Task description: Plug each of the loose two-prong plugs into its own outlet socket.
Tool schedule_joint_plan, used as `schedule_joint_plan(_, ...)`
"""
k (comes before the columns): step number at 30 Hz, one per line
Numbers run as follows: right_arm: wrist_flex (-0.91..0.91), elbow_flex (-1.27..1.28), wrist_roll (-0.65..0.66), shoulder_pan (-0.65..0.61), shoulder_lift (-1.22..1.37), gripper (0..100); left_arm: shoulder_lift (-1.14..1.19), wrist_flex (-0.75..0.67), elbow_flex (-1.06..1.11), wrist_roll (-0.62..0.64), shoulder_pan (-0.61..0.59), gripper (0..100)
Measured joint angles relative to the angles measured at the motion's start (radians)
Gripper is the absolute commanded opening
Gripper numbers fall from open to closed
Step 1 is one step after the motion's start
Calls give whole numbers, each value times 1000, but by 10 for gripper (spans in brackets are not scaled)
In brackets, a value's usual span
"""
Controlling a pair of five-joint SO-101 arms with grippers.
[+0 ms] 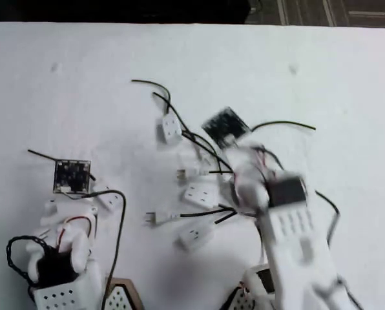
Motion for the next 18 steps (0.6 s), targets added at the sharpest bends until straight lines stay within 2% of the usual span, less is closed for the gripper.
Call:
schedule_joint_plan(8, 60, -253, 6, -43, 494, 134, 5, 0, 0, 0, 0, 24)
schedule_joint_plan(18, 57, -365, 6, -48, 798, 134, 5, 0, 0, 0, 0, 24)
